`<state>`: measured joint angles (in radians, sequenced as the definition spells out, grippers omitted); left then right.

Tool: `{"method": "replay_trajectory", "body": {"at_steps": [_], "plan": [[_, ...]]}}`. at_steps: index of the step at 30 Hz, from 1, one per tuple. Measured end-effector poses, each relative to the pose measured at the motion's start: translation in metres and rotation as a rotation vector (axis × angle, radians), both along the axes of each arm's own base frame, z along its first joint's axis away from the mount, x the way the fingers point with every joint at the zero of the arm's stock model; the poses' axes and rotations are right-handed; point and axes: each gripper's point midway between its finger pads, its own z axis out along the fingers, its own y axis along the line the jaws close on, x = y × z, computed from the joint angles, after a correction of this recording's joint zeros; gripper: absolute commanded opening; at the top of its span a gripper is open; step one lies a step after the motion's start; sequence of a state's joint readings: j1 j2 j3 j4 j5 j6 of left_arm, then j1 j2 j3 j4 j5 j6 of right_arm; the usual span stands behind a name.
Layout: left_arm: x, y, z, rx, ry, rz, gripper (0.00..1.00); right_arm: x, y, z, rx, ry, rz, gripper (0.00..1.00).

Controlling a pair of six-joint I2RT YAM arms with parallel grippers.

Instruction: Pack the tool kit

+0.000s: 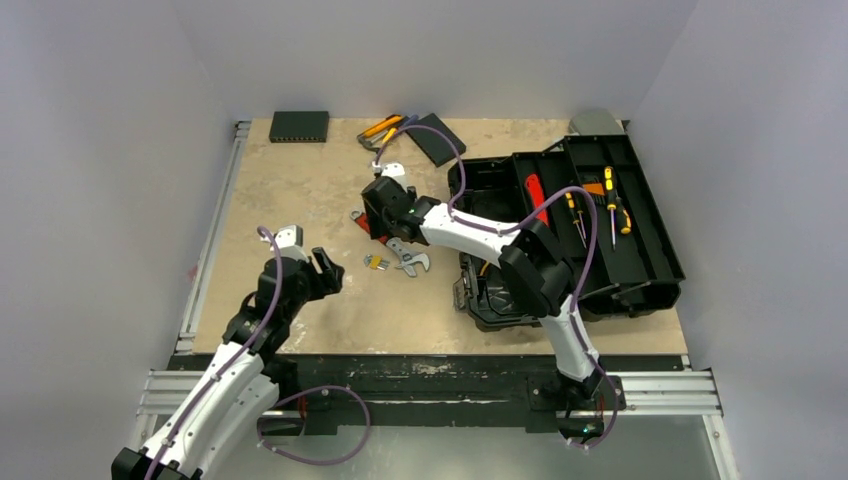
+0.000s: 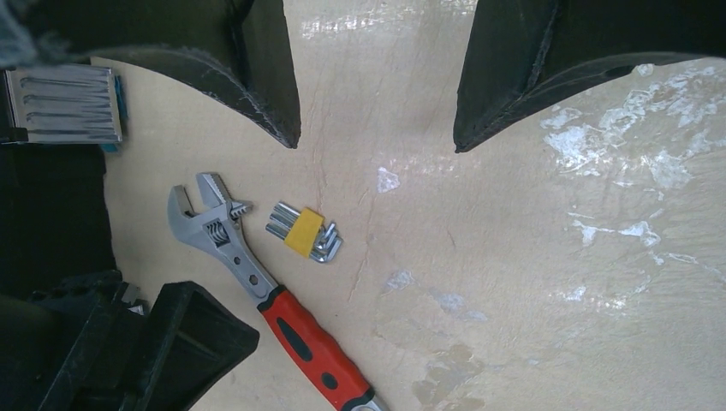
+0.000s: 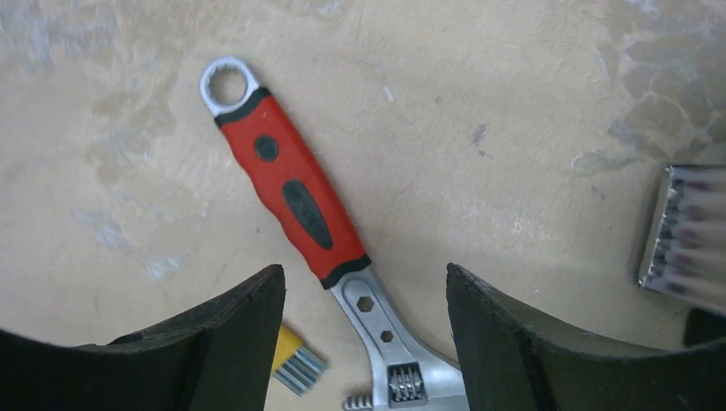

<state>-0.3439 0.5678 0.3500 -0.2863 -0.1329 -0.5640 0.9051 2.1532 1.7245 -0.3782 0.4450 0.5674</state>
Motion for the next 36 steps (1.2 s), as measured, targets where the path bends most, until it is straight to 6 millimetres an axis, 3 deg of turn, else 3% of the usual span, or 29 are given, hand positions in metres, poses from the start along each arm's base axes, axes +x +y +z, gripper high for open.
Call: {"method": "replay_trajectory", "body": {"at_steps": [5,11,17,20,25,29,32,36], "plan": [[0.000,-0.001,-0.006,0.006,0.025,-0.005,0.65,-0.009,-0.002,-0.013,-0.084,0.053,0.212,0.68],[-0.001,-0.003,-0.007,0.003,0.033,-0.014,0.67,-0.025,-0.015,-0.038,-0.136,0.153,0.377,0.61],[-0.002,-0.005,-0.007,-0.019,0.045,-0.007,0.76,-0.037,-0.029,-0.061,-0.172,0.203,0.411,0.40],[0.000,-0.009,-0.005,-0.045,0.095,0.004,0.99,-0.043,-0.030,-0.063,-0.156,0.180,0.419,0.26],[0.017,-0.017,0.008,-0.091,0.227,0.074,1.00,-0.056,-0.035,-0.062,-0.106,0.150,0.418,0.00],[0.045,-0.028,0.009,-0.142,0.348,0.115,0.98,-0.072,-0.042,-0.061,-0.073,0.126,0.411,0.00],[0.061,-0.042,-0.003,-0.197,0.450,0.109,0.96,-0.090,-0.049,-0.061,-0.040,0.107,0.414,0.00],[0.067,-0.059,-0.026,-0.248,0.563,0.081,0.95,-0.097,-0.051,-0.061,-0.016,0.093,0.413,0.41]]}}
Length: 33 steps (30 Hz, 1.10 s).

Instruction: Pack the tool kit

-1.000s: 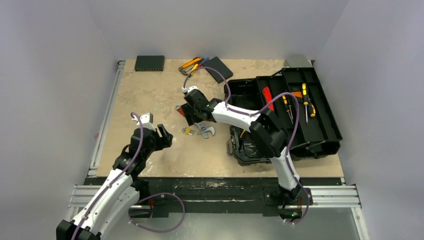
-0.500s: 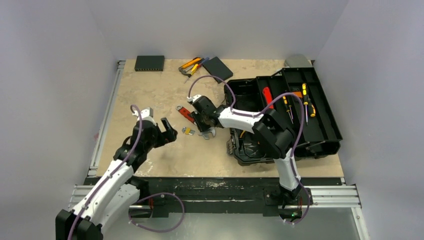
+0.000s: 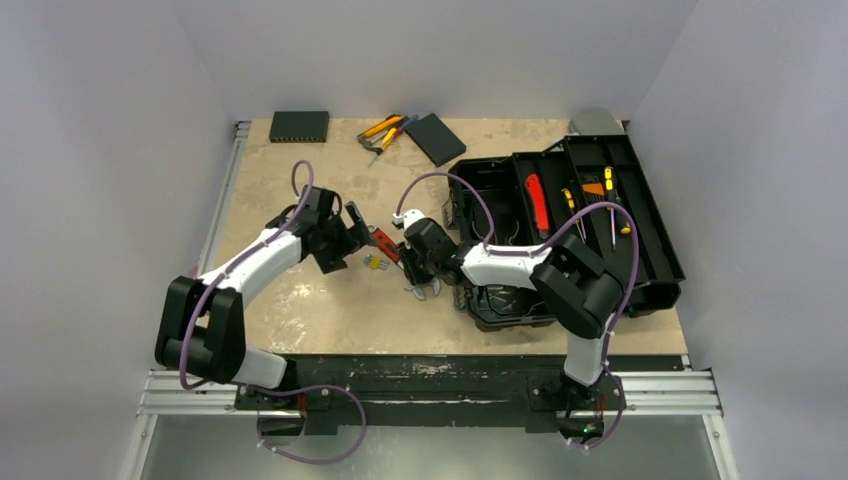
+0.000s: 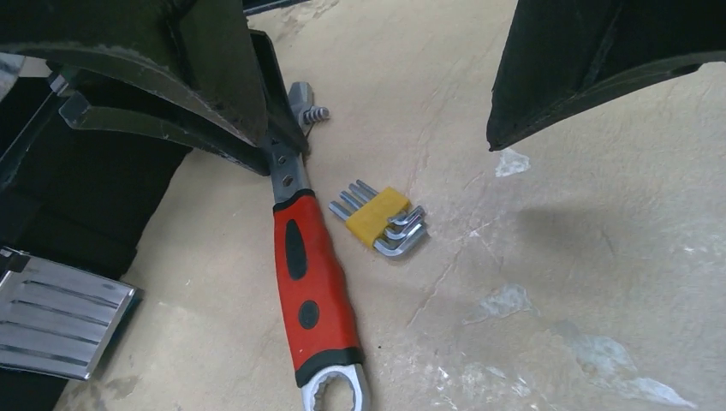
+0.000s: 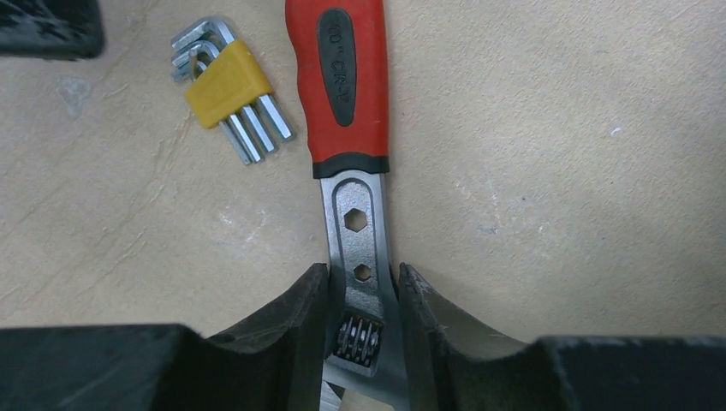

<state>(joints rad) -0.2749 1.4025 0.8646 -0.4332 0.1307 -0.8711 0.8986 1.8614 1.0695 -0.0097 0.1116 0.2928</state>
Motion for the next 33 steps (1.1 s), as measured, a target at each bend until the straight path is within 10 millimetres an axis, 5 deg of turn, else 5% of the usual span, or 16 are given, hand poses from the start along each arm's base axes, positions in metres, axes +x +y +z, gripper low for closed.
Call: {"method": "replay_trajectory", "body": {"at_steps": [5,14,19,24,29,33], "plan": [[0.006,-0.008,-0.002,-0.033,0.042,-0.013,0.95,0.003,0.002,0.002,-0.011,0.000,-0.005,0.65],[0.010,0.028,0.015,-0.108,-0.033,0.163,0.95,0.033,0.032,0.006,-0.042,-0.062,0.043,0.65],[0.004,0.039,0.021,-0.120,-0.064,0.227,0.95,0.050,0.051,0.002,-0.055,-0.085,0.066,0.56],[0.003,0.042,0.017,-0.125,-0.049,0.247,0.95,0.058,0.058,0.004,-0.056,-0.103,0.073,0.16],[0.004,0.042,0.005,-0.119,-0.013,0.252,0.95,0.059,0.057,0.006,-0.029,-0.125,0.055,0.41],[0.004,0.041,0.002,-0.122,-0.002,0.248,0.95,0.052,0.046,0.000,-0.040,-0.113,0.054,0.44]]}}
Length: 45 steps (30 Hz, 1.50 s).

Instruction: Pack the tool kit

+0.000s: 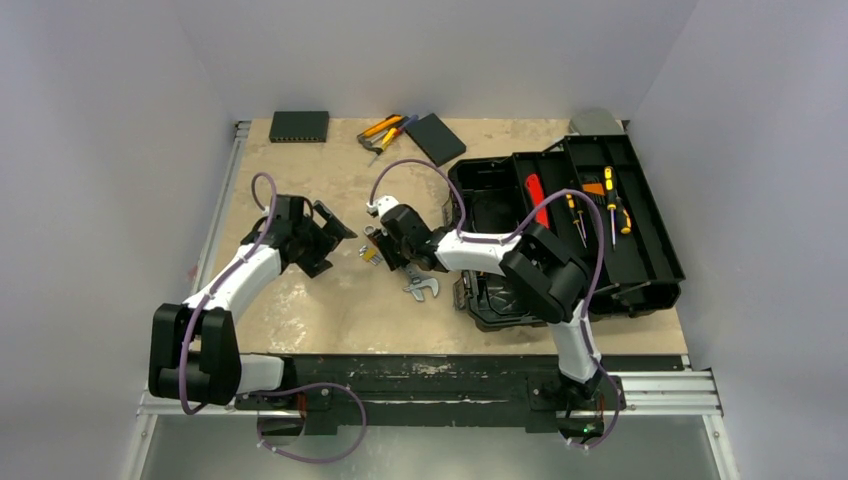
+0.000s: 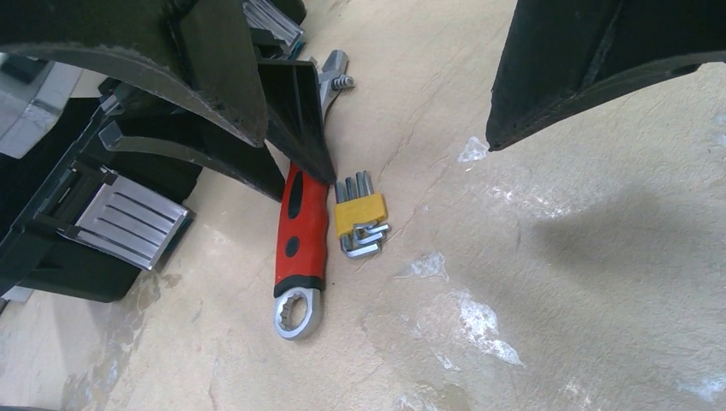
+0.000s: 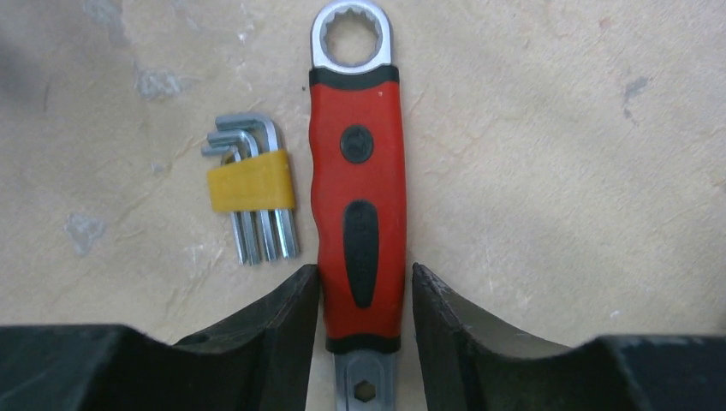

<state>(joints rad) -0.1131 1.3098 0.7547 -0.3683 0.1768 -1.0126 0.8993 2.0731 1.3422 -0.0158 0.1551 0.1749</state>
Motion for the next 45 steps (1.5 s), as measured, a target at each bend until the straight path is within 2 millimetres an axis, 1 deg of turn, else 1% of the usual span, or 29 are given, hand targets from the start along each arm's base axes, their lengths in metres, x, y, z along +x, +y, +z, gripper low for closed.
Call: {"method": "replay_trajectory", "body": {"at_steps": [3,8,12,15,17,18,19,22,23,25,27,29,33,35,37,41,45], "plan": [[0.001,-0.001,0.001,-0.002,-0.006,-0.002,0.95,-0.005,-0.006,0.000,-0.022,0.018,0.002,0.47],[0.001,0.000,0.001,-0.002,-0.008,-0.002,0.95,-0.010,-0.019,-0.001,-0.071,0.038,-0.014,0.56],[0.001,0.000,0.001,-0.002,-0.008,-0.002,0.95,-0.009,-0.022,-0.002,-0.088,0.043,-0.023,0.56],[0.001,0.000,0.001,-0.002,-0.007,-0.002,0.95,-0.006,-0.017,-0.002,-0.090,0.048,-0.019,0.55],[0.001,0.000,0.001,-0.001,-0.006,-0.001,0.95,-0.001,-0.010,-0.001,-0.081,0.044,-0.013,0.52],[0.001,0.000,0.001,-0.001,-0.005,-0.001,0.95,0.001,-0.006,-0.001,-0.078,0.042,-0.008,0.49],[0.001,0.000,0.001,-0.001,-0.003,-0.001,0.95,0.002,-0.003,-0.001,-0.075,0.040,-0.002,0.40],[0.000,0.000,0.000,0.000,-0.001,-0.001,0.95,0.004,0.003,-0.001,-0.069,0.039,0.016,0.06],[0.000,0.000,0.000,-0.001,0.000,-0.001,0.95,0.005,0.002,-0.001,-0.073,0.036,0.022,0.02],[0.000,0.000,0.001,-0.001,0.000,-0.002,0.95,0.004,0.002,0.000,-0.067,0.030,0.027,0.00],[0.002,-0.001,0.002,-0.001,0.001,-0.002,0.95,0.001,0.000,0.001,-0.042,0.015,0.030,0.00],[0.004,-0.001,0.003,-0.002,0.007,-0.003,0.95,-0.006,-0.009,0.001,-0.027,0.001,0.028,0.00],[0.016,-0.008,0.004,-0.009,0.030,-0.021,0.95,-0.025,-0.037,0.001,-0.035,-0.009,0.024,0.00],[0.019,-0.016,0.006,-0.010,0.048,-0.044,0.95,-0.030,-0.045,0.002,-0.033,-0.021,0.019,0.00],[0.023,-0.027,0.009,-0.011,0.059,-0.073,0.94,-0.033,-0.050,0.006,-0.014,-0.041,0.019,0.00],[0.030,-0.050,0.018,-0.027,0.055,-0.137,0.92,-0.033,-0.049,0.021,0.029,-0.081,0.024,0.00],[0.027,-0.068,0.019,-0.062,0.055,-0.195,0.89,-0.031,-0.048,0.033,0.067,-0.119,0.028,0.00]]}}
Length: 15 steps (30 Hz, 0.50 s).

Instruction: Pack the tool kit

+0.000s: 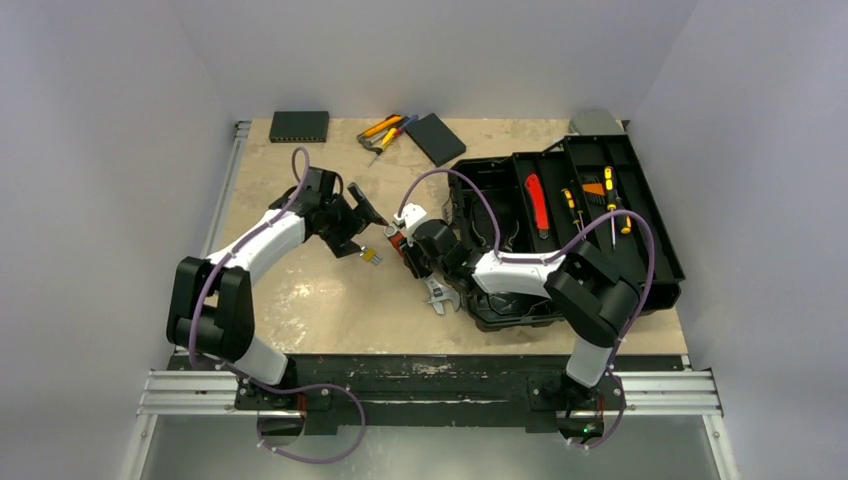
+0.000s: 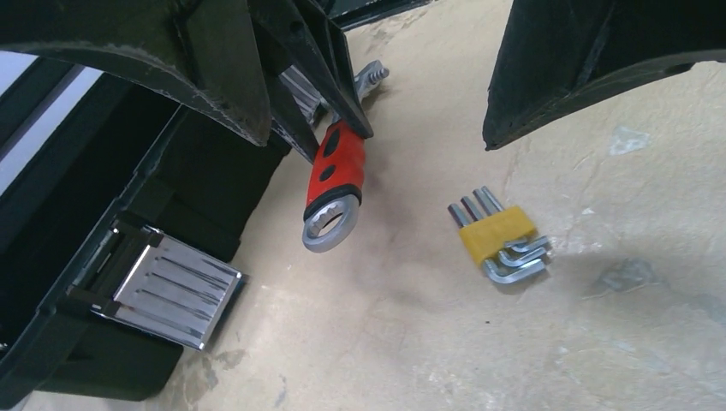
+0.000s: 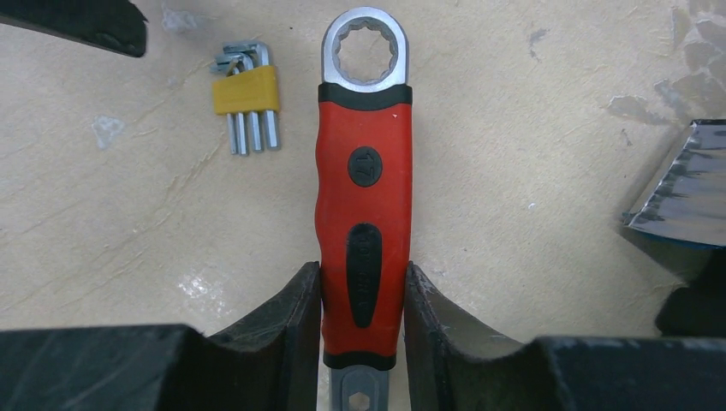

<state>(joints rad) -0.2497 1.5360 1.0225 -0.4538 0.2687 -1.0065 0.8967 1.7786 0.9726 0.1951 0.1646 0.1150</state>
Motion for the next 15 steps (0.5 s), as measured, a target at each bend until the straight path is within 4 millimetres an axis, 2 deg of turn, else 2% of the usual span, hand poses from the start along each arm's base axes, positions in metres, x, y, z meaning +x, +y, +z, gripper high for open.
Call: {"method": "replay_trajectory", "body": {"at_steps": [6,11,13,15], "plan": [[0.006,-0.013,0.004,-0.054,-0.050,-0.043,0.80,-0.004,0.002,0.007,0.039,-0.017,0.020,0.00],[0.014,-0.029,0.000,-0.089,-0.085,-0.088,0.73,-0.009,0.006,0.012,0.070,-0.017,0.052,0.00],[0.017,-0.035,-0.003,-0.104,-0.099,-0.105,0.66,-0.011,0.007,0.014,0.080,-0.015,0.065,0.00],[0.016,-0.040,-0.007,-0.120,-0.105,-0.119,0.54,-0.012,0.008,0.015,0.087,-0.014,0.072,0.00]]}}
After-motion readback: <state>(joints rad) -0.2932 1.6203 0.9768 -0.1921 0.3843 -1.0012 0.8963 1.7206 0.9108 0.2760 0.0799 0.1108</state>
